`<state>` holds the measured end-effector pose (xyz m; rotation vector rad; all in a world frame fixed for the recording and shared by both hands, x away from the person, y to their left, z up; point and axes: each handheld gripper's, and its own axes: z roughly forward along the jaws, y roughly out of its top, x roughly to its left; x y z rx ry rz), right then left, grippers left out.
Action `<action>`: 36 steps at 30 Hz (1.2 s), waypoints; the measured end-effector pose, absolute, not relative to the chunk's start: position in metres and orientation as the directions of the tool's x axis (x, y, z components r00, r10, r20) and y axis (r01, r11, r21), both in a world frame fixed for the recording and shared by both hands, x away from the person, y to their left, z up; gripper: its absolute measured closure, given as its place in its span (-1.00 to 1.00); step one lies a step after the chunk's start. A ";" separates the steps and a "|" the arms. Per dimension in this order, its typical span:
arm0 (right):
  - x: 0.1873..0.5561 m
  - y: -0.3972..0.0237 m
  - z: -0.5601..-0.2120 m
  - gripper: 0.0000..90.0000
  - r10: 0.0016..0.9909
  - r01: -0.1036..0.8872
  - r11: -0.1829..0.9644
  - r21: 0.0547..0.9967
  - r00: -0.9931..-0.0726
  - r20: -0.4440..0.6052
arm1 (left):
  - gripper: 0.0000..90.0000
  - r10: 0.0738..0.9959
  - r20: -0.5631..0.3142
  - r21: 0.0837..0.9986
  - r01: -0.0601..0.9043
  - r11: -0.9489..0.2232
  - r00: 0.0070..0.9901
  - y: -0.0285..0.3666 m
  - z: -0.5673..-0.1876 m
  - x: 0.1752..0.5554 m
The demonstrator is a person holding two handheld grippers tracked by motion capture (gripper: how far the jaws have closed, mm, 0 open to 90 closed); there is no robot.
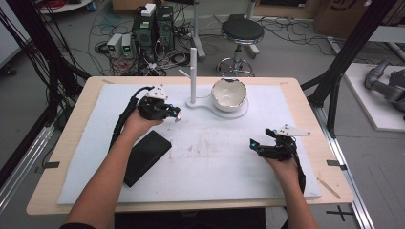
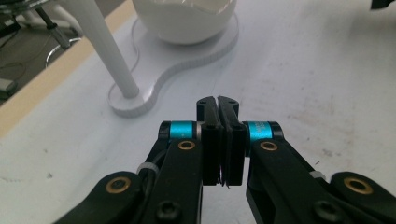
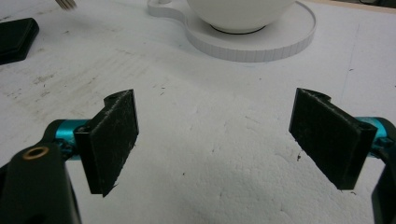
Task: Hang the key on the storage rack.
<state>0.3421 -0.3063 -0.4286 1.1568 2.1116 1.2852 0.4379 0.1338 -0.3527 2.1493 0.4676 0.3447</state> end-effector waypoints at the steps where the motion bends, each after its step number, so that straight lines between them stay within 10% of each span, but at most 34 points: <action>1: 0.342 -0.306 -0.429 -0.65 0.817 0.440 0.230 0.868 -0.572 0.073 | 0.95 0.444 0.082 0.818 0.194 -0.542 0.892 0.133 -0.347 0.437; 36: 0.344 -0.305 -0.431 -0.65 0.815 0.452 0.220 0.864 -0.572 0.091 | 0.95 0.473 0.122 0.883 0.122 -0.453 0.872 0.092 -0.243 0.500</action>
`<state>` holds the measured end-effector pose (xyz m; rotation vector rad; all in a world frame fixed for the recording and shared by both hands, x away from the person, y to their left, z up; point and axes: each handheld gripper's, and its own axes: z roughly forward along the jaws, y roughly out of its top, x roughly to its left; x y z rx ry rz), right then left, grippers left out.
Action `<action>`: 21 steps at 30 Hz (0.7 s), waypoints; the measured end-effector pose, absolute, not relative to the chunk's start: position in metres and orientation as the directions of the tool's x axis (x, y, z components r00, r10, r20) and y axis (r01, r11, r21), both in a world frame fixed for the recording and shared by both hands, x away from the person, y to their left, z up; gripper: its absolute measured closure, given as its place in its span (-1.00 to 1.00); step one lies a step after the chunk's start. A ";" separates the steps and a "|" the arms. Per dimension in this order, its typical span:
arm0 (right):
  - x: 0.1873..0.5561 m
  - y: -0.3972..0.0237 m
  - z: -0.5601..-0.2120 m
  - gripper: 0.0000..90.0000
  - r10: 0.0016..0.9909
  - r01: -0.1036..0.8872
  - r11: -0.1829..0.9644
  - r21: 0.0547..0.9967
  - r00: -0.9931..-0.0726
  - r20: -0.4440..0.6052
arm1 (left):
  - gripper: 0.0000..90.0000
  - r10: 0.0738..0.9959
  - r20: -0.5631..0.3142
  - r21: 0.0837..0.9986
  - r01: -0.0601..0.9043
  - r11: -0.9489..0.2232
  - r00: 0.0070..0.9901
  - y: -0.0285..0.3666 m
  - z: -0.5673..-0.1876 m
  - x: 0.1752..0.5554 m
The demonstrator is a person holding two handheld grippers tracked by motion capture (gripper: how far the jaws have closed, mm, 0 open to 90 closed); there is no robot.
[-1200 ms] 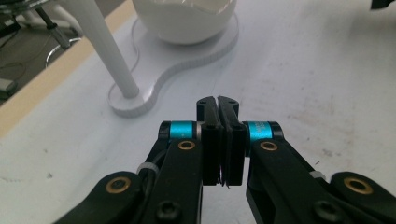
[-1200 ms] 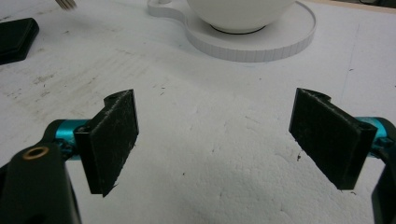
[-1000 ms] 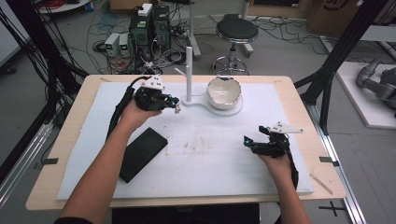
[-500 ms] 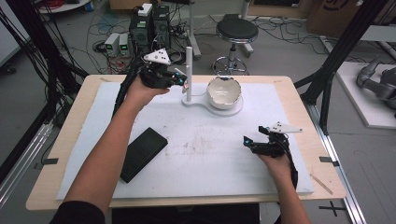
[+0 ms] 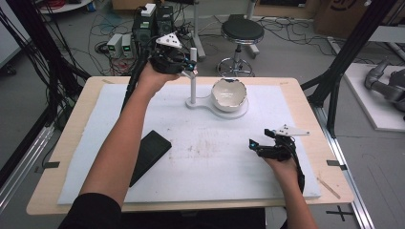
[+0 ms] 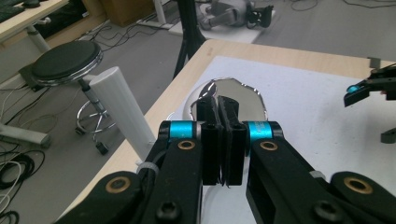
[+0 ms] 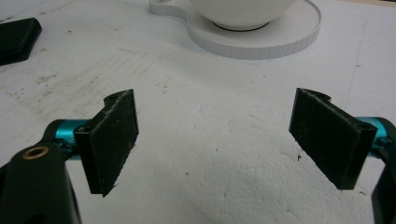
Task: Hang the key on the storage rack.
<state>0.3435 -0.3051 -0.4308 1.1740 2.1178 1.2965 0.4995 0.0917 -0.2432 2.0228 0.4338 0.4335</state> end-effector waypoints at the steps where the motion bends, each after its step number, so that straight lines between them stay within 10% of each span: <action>1: 0.344 -0.306 -0.431 -0.65 0.815 0.452 0.224 0.864 -0.573 0.089 | 0.95 0.476 0.120 0.878 0.131 -0.461 0.871 0.092 -0.246 0.502; 21: 0.344 -0.305 -0.433 -0.65 0.812 0.459 0.230 0.858 -0.576 0.091 | 0.95 0.543 0.094 0.875 0.190 -0.444 0.834 0.100 -0.255 0.519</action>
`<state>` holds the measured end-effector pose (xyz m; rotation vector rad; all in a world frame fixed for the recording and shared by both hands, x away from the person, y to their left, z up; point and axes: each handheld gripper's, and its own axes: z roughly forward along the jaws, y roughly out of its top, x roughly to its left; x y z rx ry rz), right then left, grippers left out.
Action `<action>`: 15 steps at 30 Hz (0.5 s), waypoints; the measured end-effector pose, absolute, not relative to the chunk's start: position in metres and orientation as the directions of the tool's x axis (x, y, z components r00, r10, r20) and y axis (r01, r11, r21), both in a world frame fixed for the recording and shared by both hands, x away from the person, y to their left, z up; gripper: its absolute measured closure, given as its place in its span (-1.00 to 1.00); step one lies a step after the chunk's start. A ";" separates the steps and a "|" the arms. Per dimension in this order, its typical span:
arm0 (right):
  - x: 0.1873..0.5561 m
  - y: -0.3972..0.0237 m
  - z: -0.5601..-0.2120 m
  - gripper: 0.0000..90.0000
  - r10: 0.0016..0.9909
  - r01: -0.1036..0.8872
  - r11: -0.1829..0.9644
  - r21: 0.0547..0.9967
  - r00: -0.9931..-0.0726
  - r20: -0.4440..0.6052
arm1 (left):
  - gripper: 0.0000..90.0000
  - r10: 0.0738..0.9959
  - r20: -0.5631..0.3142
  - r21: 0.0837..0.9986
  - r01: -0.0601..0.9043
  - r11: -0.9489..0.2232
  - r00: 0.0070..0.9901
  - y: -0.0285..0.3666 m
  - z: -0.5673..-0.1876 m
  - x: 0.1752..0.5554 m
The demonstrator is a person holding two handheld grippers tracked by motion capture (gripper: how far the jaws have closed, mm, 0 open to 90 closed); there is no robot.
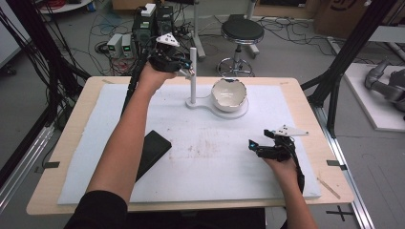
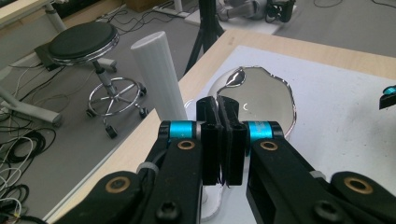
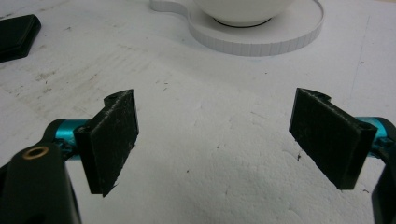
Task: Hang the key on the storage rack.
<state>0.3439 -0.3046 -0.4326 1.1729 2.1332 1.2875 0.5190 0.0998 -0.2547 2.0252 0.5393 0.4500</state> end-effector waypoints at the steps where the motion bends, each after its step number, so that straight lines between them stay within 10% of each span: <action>1: 0.344 -0.305 -0.433 -0.65 0.812 0.459 0.230 0.858 -0.576 0.091 | 0.95 0.542 0.090 0.876 0.192 -0.442 0.835 0.100 -0.255 0.519; 8: 0.344 -0.305 -0.432 -0.65 0.812 0.457 0.229 0.859 -0.577 0.091 | 0.94 0.563 0.034 0.891 0.230 -0.391 0.826 0.103 -0.260 0.523; 15: 0.344 -0.304 -0.433 -0.65 0.811 0.458 0.231 0.859 -0.578 0.089 | 0.51 0.581 0.029 0.893 0.239 -0.380 0.813 0.111 -0.256 0.517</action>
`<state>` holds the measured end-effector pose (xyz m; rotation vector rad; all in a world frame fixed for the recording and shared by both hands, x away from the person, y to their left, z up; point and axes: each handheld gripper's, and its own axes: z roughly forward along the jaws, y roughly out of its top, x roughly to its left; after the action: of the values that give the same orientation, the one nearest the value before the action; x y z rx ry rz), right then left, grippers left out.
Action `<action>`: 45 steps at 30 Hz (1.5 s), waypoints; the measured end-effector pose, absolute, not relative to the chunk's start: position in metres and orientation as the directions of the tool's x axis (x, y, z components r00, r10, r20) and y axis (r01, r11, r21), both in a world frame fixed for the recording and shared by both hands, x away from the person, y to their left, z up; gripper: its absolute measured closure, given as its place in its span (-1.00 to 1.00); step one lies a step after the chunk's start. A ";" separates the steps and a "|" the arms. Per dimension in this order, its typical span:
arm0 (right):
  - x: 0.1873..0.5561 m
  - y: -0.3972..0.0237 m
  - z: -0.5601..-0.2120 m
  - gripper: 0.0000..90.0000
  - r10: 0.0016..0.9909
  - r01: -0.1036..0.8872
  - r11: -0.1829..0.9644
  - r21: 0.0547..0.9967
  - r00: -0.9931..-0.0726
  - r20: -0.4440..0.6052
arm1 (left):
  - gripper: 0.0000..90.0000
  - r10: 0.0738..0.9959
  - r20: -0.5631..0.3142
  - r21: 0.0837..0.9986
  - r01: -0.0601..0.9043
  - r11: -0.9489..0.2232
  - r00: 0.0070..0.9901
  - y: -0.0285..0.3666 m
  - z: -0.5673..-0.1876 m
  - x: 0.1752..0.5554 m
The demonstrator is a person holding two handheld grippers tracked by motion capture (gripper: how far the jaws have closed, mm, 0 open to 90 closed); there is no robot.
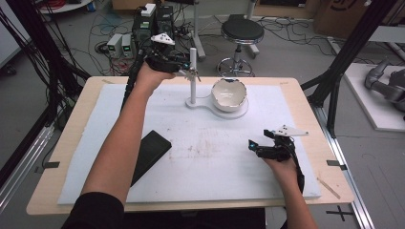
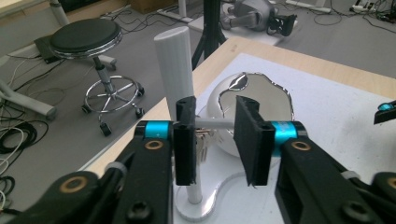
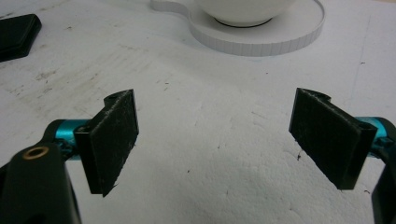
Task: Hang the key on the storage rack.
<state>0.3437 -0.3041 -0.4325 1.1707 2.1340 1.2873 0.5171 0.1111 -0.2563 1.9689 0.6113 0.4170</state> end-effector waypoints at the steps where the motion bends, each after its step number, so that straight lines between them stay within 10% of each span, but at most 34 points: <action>1: 0.344 -0.304 -0.433 -0.65 0.811 0.458 0.231 0.858 -0.578 0.090 | 0.46 0.584 0.035 0.895 0.235 -0.379 0.811 0.113 -0.256 0.515; 17: 0.342 -0.302 -0.433 -0.65 0.811 0.449 0.246 0.859 -0.580 0.071 | -0.18 0.566 0.022 0.901 0.229 -0.369 0.824 0.154 -0.270 0.469; 45: 0.343 -0.302 -0.435 -0.65 0.826 0.456 0.237 0.858 -0.560 0.070 | -0.49 0.547 0.018 0.920 0.200 -0.337 0.837 0.194 -0.368 0.372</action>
<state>0.3434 -0.3021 -0.4351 1.1765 2.1169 1.2578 0.3718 0.1939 -0.3679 1.9149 0.5573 0.3934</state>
